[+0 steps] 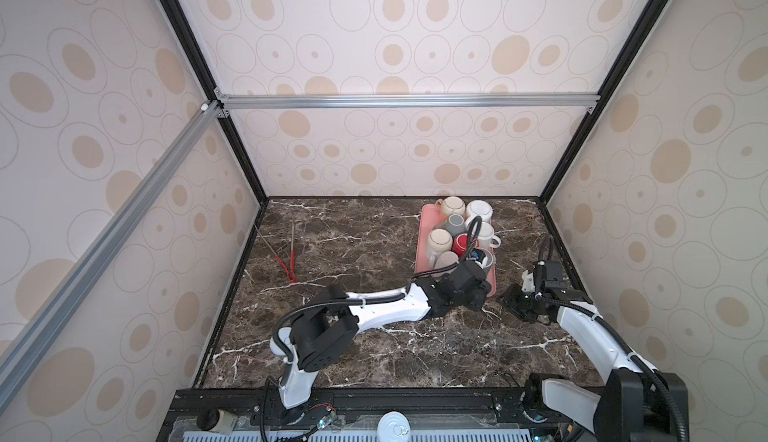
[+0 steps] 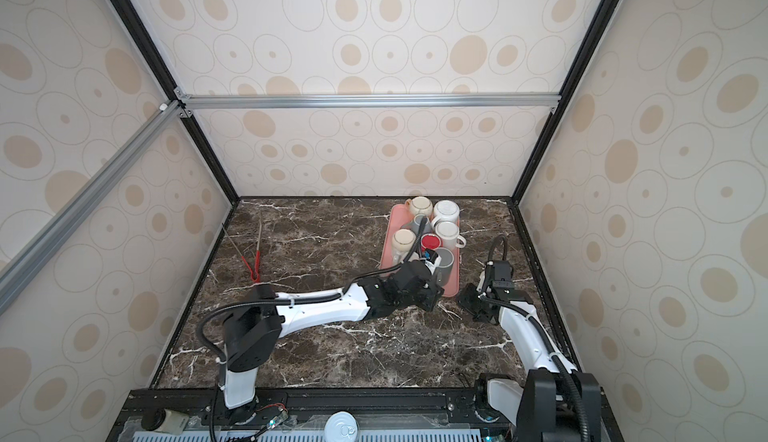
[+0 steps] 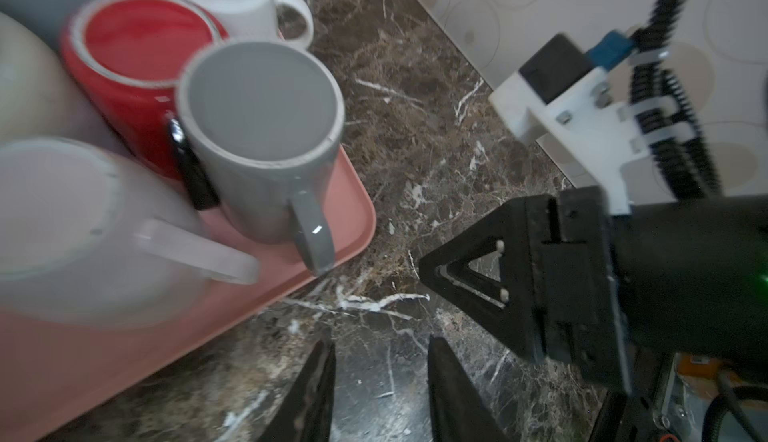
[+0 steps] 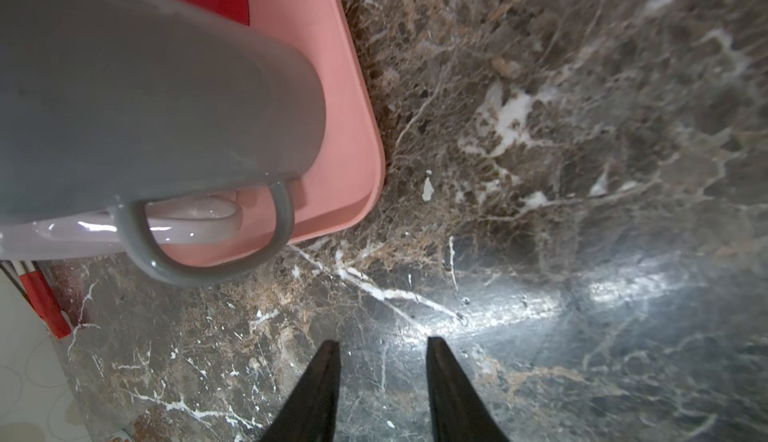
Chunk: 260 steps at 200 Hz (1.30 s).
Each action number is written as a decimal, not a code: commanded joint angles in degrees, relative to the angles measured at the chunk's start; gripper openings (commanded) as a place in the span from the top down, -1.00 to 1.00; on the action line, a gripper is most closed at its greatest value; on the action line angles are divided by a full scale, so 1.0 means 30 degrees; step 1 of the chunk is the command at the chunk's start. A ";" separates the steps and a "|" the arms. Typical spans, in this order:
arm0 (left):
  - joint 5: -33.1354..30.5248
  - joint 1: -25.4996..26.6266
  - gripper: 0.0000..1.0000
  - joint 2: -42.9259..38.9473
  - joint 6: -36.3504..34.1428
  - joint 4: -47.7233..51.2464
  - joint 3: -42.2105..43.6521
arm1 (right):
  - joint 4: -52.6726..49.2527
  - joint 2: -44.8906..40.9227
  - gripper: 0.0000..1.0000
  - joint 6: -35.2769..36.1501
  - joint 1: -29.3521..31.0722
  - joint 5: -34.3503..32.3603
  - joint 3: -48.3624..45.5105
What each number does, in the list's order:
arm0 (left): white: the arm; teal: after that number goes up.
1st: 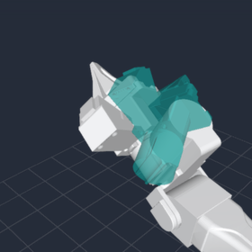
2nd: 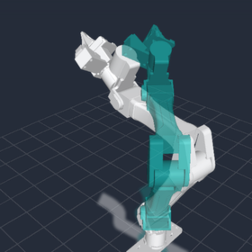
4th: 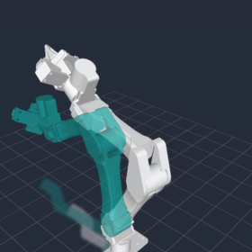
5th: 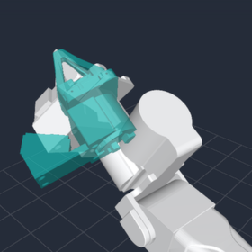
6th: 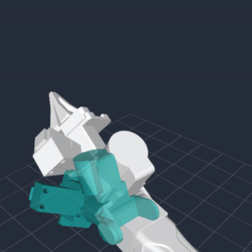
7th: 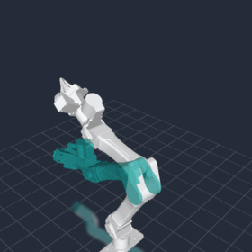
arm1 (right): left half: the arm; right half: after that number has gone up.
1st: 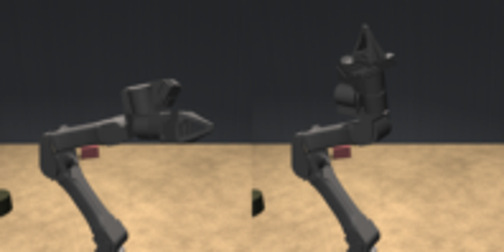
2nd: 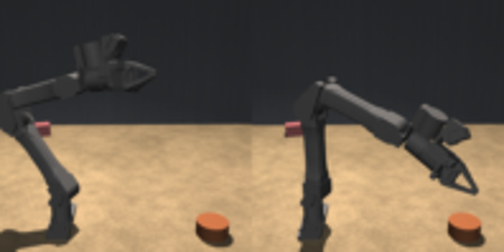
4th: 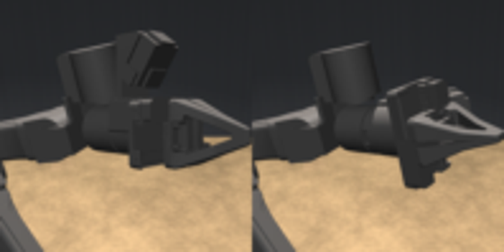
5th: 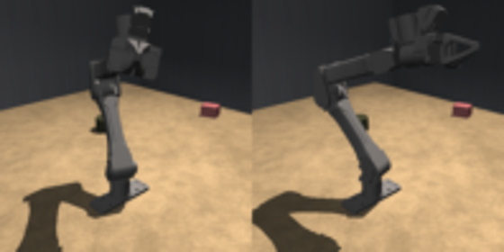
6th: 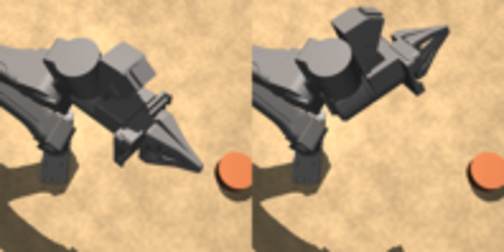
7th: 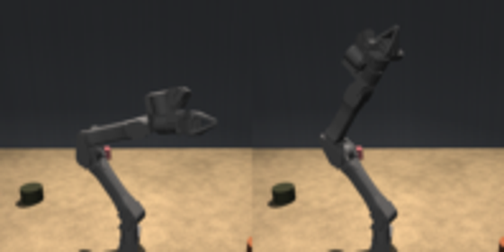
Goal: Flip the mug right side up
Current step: 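Grasp the grey mug's handle with the left gripper while the right releases the tray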
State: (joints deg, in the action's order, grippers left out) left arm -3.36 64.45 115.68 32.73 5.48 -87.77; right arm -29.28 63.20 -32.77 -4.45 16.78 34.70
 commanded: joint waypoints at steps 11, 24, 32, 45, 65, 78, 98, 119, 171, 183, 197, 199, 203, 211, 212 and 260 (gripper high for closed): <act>-0.2886 0.0323 0.05 0.2456 0.0085 0.3293 -0.3314 | -0.0352 -0.1088 0.23 -0.0792 0.0094 -0.0057 -0.0635; -0.3792 0.0335 -0.01 0.3174 0.0321 0.3971 -0.4360 | -0.0349 -0.1438 0.23 -0.0902 0.0106 0.0018 -0.0866; -0.4432 0.0324 -0.02 0.3583 0.0439 0.4458 -0.4980 | -0.0350 -0.1620 0.23 -0.0928 0.0106 0.0071 -0.1014; -0.5225 0.0316 -0.04 0.4043 0.0424 0.4879 -0.5777 | -0.0427 -0.1854 0.23 -0.0941 0.0082 0.0138 -0.1135; -0.6280 0.0246 -0.04 0.4872 0.0737 0.5614 -0.7019 | -0.0466 -0.1976 0.23 -0.0915 0.0100 0.0391 -0.1253; -0.6323 0.0119 -0.04 0.5436 0.0838 0.5879 -0.7892 | -0.0608 -0.1939 0.23 -0.0818 0.0098 0.0739 -0.1138; -0.6371 -0.0056 -0.02 0.6303 0.0843 0.6122 -0.8994 | -0.0722 -0.1928 0.23 -0.0803 0.0106 0.0994 -0.1077; -0.6572 -0.0131 0.04 0.7170 0.0715 0.6979 -1.0406 | -0.0815 -0.2021 0.23 -0.0776 0.0105 0.1207 -0.1107; -0.6601 -0.0154 0.35 0.7207 0.0594 0.6999 -1.0187 | -0.1169 -0.2548 0.23 -0.0519 0.0104 0.1228 -0.1225; -0.6503 -0.0155 0.44 0.6994 0.0655 0.6758 -0.9829 | -0.1221 -0.2618 0.23 -0.0530 0.0099 0.1217 -0.1225; -0.6499 -0.0148 0.56 0.6689 0.0612 0.6356 -0.9391 | -0.1243 -0.2668 0.24 -0.0522 0.0105 0.1234 -0.1181; -0.6499 -0.0152 0.58 0.6649 0.0605 0.6336 -0.9308 | -0.1238 -0.2668 0.24 -0.0521 0.0106 0.1234 -0.1191; -0.6499 -0.0152 0.60 0.6551 0.0561 0.6178 -0.9183 | -0.1244 -0.2694 0.24 -0.0541 0.0098 0.1269 -0.1149; -0.6484 -0.0139 0.65 0.6344 0.0489 0.5940 -0.8952 | -0.1262 -0.2726 0.24 -0.0539 0.0100 0.1266 -0.1137; -0.6477 -0.0132 0.65 0.6334 0.0473 0.5910 -0.8920 | -0.1274 -0.2741 0.24 -0.0535 0.0103 0.1265 -0.1137; -0.5557 -0.0211 0.99 0.4784 0.0657 0.4091 -0.7088 | -0.1541 -0.3247 0.21 -0.0369 0.0090 0.1748 -0.1003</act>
State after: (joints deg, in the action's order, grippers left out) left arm -20.45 64.38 134.21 34.06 20.38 -110.65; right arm -32.03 54.63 -34.61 -4.45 20.49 31.55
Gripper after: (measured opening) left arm 0.152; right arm 0.392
